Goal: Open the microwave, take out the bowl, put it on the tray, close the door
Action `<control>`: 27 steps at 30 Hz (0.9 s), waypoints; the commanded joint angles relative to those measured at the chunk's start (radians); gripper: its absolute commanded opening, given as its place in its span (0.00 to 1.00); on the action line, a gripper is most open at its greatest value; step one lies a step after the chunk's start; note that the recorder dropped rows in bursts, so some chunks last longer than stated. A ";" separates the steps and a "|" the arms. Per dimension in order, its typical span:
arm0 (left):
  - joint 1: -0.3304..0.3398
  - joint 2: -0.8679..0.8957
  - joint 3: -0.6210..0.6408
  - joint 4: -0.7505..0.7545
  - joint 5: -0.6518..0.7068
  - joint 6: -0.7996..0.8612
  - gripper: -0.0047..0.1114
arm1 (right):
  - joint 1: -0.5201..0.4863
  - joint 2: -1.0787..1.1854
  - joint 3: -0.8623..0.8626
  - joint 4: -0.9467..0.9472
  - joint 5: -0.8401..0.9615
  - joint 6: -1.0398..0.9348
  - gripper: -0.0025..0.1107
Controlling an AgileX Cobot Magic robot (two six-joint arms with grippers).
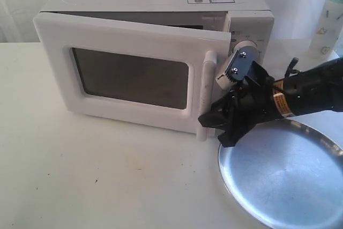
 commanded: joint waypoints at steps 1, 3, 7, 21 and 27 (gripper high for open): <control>-0.005 -0.002 -0.003 -0.005 0.003 0.000 0.04 | -0.001 -0.004 0.033 -0.005 0.099 0.108 0.24; -0.005 -0.002 -0.003 -0.005 0.003 0.000 0.04 | -0.001 -0.004 0.050 -0.005 0.158 0.108 0.24; -0.005 -0.002 -0.003 -0.005 0.003 0.000 0.04 | -0.001 -0.006 0.062 -0.005 0.403 0.108 0.24; -0.005 -0.002 -0.003 -0.005 0.003 0.000 0.04 | -0.001 -0.416 -0.032 0.303 0.439 0.006 0.02; -0.005 -0.002 -0.003 -0.005 0.003 0.000 0.04 | -0.001 -0.352 -0.095 0.354 0.456 0.001 0.02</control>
